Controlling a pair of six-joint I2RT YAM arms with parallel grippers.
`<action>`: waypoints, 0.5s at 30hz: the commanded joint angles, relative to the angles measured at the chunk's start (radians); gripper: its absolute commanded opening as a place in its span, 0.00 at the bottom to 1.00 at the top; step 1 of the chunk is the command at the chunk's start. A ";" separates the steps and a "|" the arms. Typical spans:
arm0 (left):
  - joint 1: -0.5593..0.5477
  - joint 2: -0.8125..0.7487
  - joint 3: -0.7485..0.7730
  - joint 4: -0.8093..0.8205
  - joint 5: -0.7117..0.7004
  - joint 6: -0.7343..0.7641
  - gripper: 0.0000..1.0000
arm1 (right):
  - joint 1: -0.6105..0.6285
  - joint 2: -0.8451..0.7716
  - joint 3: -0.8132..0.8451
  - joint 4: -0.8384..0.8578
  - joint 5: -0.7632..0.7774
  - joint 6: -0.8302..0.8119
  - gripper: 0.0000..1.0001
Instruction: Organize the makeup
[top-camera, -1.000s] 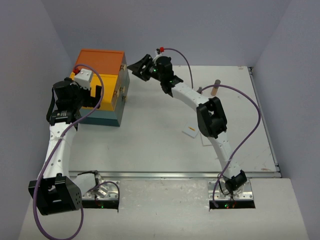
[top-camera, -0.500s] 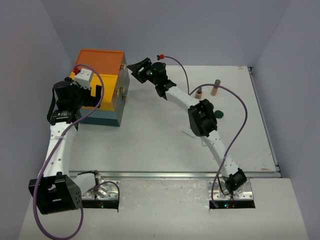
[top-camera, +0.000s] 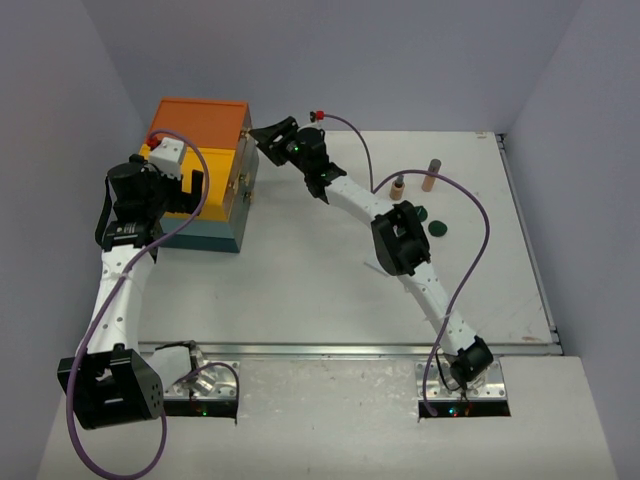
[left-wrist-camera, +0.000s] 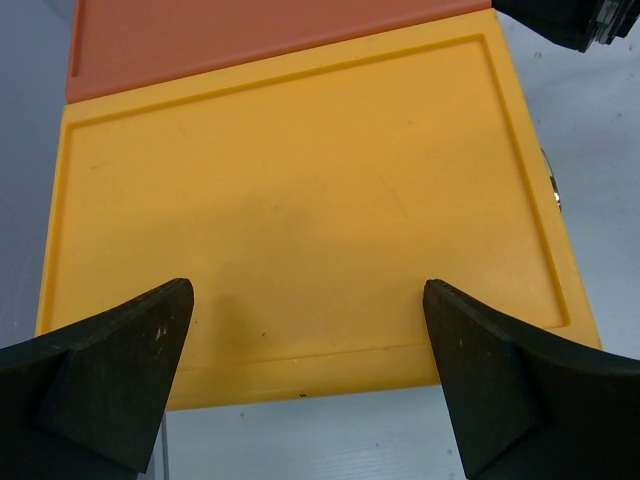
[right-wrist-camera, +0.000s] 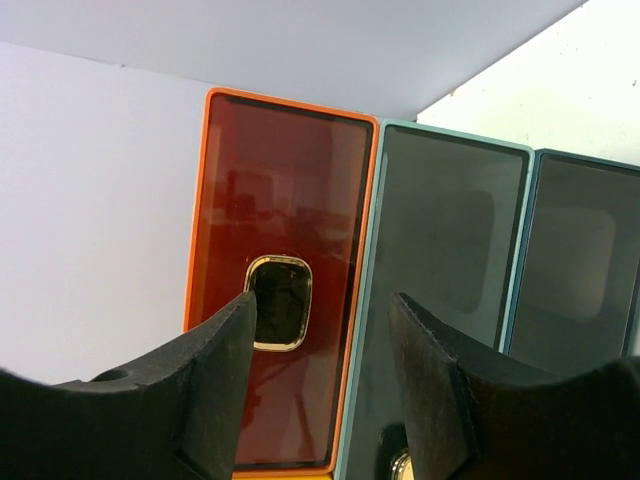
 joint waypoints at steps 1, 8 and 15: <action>0.008 -0.006 -0.023 0.005 0.003 0.001 1.00 | 0.016 -0.050 0.003 0.102 0.007 0.006 0.55; 0.008 0.003 -0.027 0.011 0.007 -0.006 1.00 | 0.039 -0.031 0.030 0.095 0.031 0.017 0.55; 0.008 -0.007 -0.035 0.012 -0.004 0.004 1.00 | 0.057 0.006 0.058 0.098 0.050 0.049 0.52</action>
